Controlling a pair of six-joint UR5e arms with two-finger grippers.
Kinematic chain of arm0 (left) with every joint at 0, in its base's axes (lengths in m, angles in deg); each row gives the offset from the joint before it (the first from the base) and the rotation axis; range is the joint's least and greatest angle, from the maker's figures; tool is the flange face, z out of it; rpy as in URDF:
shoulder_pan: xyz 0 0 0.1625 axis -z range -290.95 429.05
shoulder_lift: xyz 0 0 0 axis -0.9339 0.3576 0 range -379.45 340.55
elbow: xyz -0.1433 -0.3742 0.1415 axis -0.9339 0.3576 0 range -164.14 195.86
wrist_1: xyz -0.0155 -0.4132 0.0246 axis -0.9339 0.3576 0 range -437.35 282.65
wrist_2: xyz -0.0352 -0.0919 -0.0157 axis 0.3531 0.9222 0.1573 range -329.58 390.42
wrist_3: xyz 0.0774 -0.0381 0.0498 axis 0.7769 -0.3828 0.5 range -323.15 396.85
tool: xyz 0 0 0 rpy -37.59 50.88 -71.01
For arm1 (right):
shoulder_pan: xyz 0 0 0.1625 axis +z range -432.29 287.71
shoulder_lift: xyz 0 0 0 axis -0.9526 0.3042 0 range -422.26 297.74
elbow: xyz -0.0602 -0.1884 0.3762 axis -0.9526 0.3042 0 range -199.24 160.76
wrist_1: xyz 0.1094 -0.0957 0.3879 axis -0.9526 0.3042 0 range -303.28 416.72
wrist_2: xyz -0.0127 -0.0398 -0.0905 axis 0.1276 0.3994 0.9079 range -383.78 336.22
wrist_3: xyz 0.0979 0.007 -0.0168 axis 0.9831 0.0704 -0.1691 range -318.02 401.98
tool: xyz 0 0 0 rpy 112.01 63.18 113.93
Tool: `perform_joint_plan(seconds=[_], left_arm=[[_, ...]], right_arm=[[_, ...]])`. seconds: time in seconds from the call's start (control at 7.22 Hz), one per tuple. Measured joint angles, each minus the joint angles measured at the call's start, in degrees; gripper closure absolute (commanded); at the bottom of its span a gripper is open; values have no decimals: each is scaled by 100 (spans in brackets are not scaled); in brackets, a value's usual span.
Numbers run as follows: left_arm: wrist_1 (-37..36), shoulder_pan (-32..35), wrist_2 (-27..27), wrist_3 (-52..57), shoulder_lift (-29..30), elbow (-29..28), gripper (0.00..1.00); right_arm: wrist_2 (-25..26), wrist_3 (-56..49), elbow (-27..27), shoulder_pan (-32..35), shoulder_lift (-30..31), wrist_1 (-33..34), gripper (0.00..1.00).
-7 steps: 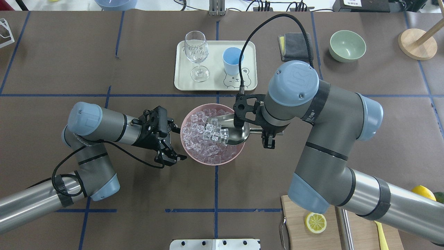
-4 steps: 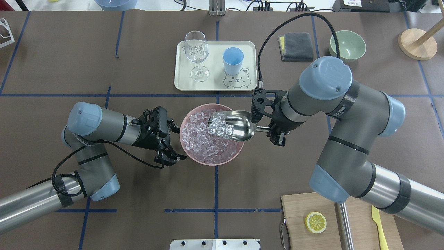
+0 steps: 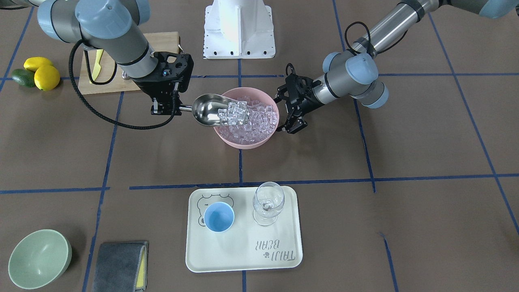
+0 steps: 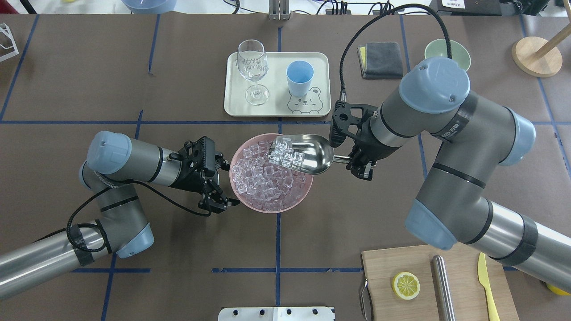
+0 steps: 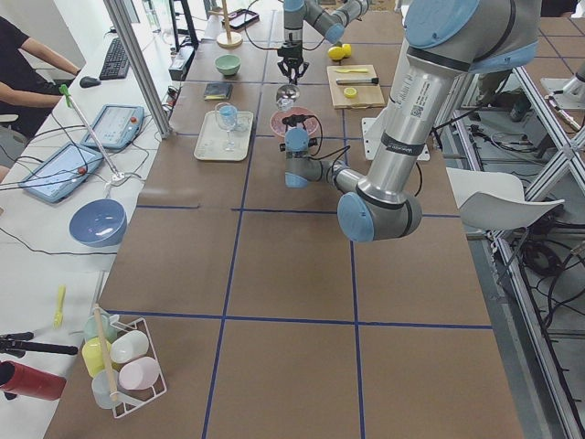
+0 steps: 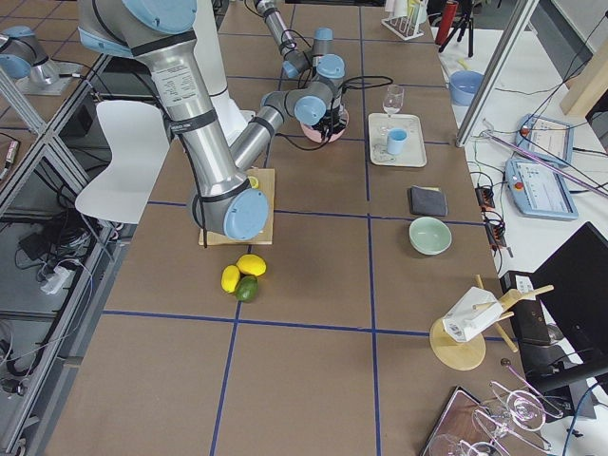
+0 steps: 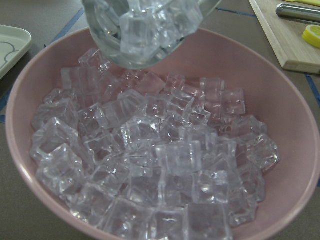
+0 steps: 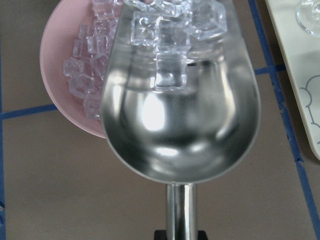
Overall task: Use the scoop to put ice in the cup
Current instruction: 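Carry the filled scoop to the light blue cup while the left arm withdraws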
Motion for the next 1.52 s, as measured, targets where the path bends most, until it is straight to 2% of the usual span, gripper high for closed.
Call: perform_joint_plan(seconds=[0.55,0.97,1.52], left_arm=[[-24,51,0,-5,-9,-2,0],[-240,235,16,-32,-34,37,0],[-281,840,251,-46,-482,420,0]], right_arm=[[-325,778,7,144,387,-1375,100],[-371,1099,-9,291,397,-1492,100],[-813,1180,-41,974,384,-1020,100]])
